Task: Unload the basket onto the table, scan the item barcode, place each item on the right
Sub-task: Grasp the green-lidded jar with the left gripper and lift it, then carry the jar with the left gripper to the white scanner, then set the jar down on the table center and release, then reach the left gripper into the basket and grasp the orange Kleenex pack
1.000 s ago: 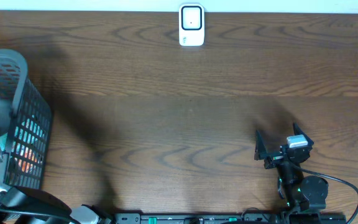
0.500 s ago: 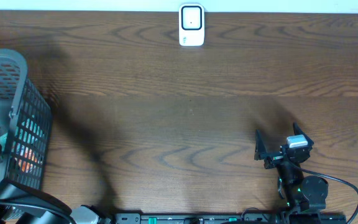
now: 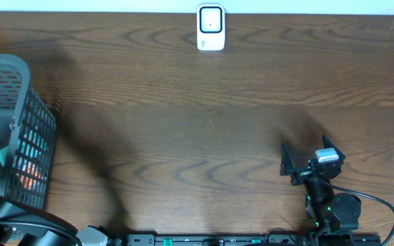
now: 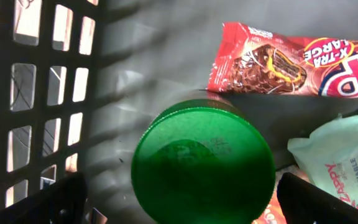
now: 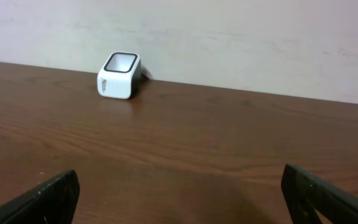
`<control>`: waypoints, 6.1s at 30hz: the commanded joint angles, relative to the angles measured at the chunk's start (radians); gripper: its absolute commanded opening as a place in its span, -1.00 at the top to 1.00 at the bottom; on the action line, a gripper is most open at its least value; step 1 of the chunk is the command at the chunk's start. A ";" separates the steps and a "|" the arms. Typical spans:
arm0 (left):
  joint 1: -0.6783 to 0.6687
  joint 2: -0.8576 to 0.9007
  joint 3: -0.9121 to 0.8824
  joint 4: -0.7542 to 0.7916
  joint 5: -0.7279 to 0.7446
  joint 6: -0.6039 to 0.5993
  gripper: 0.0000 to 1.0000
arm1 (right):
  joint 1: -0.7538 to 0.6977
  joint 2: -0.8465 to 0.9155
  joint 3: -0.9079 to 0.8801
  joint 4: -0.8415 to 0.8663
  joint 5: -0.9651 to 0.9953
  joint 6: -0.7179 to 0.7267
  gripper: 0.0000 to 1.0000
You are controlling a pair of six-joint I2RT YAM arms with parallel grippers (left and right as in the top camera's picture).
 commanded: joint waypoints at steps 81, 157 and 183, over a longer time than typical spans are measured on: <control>-1.177 -0.290 0.276 -0.012 0.451 0.067 -0.34 | 0.008 0.000 -0.001 -0.004 0.005 -0.009 -0.98; -1.004 -0.389 0.510 -0.266 -0.056 0.170 -0.96 | 0.008 0.000 -0.001 -0.004 0.005 -0.009 -0.99; -0.076 0.191 0.493 -0.360 0.298 0.316 -0.96 | 0.008 0.000 -0.001 -0.004 0.005 -0.009 -0.99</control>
